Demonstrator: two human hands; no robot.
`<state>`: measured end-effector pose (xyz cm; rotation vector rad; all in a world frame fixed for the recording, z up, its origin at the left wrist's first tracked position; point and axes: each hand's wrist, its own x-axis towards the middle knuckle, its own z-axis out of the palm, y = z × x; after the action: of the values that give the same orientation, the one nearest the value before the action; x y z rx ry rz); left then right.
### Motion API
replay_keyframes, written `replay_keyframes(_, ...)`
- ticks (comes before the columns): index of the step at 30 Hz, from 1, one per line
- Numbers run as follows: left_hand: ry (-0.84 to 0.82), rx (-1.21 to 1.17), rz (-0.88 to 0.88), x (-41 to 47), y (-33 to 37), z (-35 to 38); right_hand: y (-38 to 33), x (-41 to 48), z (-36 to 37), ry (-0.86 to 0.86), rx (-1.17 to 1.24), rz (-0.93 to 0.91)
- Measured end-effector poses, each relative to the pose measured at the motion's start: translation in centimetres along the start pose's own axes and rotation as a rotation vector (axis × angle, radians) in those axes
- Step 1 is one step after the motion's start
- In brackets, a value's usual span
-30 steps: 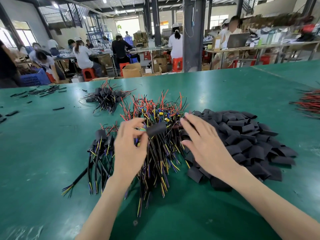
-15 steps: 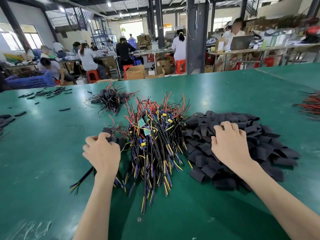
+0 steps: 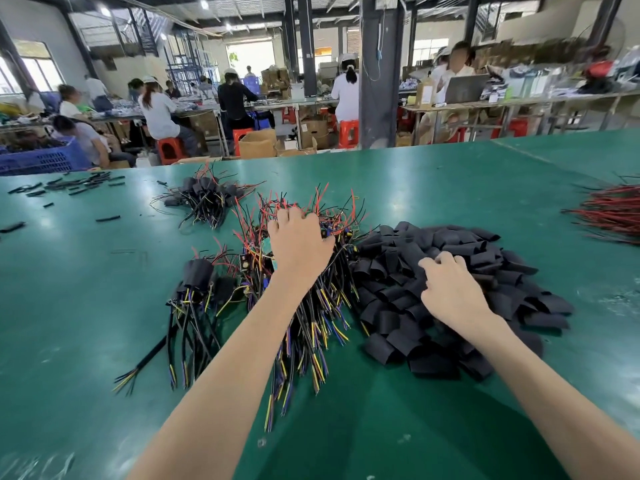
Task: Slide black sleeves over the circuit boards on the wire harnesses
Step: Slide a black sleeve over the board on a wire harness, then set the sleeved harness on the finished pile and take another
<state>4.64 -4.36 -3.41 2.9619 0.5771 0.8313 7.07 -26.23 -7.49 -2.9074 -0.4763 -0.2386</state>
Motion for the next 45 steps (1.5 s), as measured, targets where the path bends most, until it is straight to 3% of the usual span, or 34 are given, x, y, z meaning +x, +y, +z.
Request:
replay_keyframes(4,-0.006,0.125,0.042,0.6,0.6,0.9,0.4,0.3,-0.1,0.05,0.05,0.037)
replay_keyframes(8,0.129,0.007,0.073,0.3,0.8,0.7,0.9,0.6,0.0,0.028,-0.011,0.06)
replay_keyframes(10,0.208,-0.168,0.061,0.2,1.0,-0.1,1.1,0.7,0.1,-0.016,0.043,0.052)
replay_keyframes(15,0.418,-0.921,-0.033,0.5,1.4,-5.2,1.8,1.0,0.1,-0.018,0.13,0.002)
replay_keyframes(19,0.479,-1.226,-0.083,1.7,0.1,-10.2,1.8,1.2,0.2,-0.053,0.109,-0.216)
replay_keyframes(22,0.51,-1.041,-0.024,1.9,-1.8,-12.6,1.3,1.3,0.8,-0.086,0.034,-0.335)
replay_keyframes(24,0.495,-0.814,0.122,1.6,-3.2,-13.1,1.3,1.5,1.1,-0.094,-0.016,-0.345)
replay_keyframes(27,0.299,-0.525,0.268,0.1,-5.0,-11.2,1.5,1.6,1.2,-0.108,-0.02,-0.361)
replay_keyframes(29,0.178,-0.4,0.263,-1.9,-6.0,-8.3,1.6,1.4,1.1,-0.095,0.089,-0.39)
replay_keyframes(31,0.108,-0.379,0.215,-4.0,-6.7,-5.7,1.3,1.2,0.9,-0.068,0.223,-0.423)
replay_keyframes(36,0.162,-0.371,0.2,-6.2,-7.7,-2.2,0.3,0.8,1.3,-0.053,0.447,-0.493)
replay_keyframes(42,0.241,-0.31,0.175,-7.1,-7.7,-0.6,-0.5,0.5,2.1,-0.183,0.525,-0.483)
replay_keyframes(45,0.214,-0.344,0.19,-7.4,-7.7,-0.1,-0.8,0.5,2.2,-0.161,0.599,-0.451)
